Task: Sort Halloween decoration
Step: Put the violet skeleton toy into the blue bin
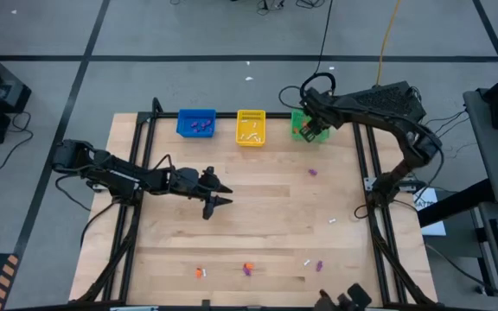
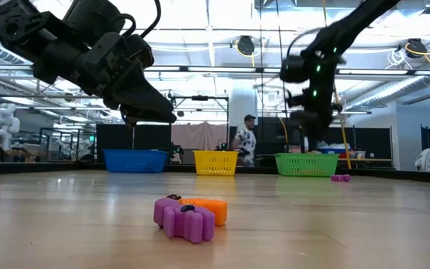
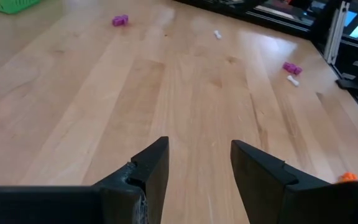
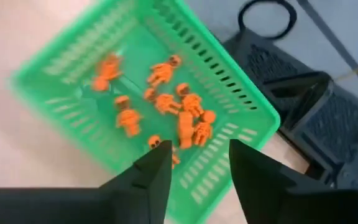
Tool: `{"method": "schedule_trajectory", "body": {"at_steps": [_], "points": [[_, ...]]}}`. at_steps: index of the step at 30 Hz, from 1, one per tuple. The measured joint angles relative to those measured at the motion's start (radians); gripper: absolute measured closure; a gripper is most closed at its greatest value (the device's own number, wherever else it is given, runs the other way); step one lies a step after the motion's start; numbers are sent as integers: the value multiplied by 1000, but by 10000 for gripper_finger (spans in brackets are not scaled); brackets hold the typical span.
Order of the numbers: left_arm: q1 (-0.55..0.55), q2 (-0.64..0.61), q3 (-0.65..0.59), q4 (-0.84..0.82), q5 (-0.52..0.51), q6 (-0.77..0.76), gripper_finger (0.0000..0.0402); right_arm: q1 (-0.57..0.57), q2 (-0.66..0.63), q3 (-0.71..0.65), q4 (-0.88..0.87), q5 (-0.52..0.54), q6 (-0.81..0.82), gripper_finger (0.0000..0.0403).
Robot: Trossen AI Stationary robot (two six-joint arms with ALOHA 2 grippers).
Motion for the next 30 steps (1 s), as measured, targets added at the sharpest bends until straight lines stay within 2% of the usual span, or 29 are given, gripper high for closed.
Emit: {"method": "schedule_trajectory", "body": {"at_steps": [3,8,11,14,16,21,30], "points": [[0,0,0,0,0,1,231,59,-77,0,-78,-28,-12,277],[0,0,0,1,-3,12,231,237,-189,-20,-187,-33,45,369],[0,0,0,4,-4,19,231,351,-245,-81,-180,-102,102,395],[0,0,0,4,-4,18,231,439,-287,-173,-132,-180,182,384],[0,0,0,6,-3,18,231,472,-309,-245,-81,-186,234,380],[0,0,0,10,-3,26,231,470,-314,-377,38,-182,313,369],[2,1,-16,33,-3,80,231,392,-201,-436,179,-158,288,260]]}}
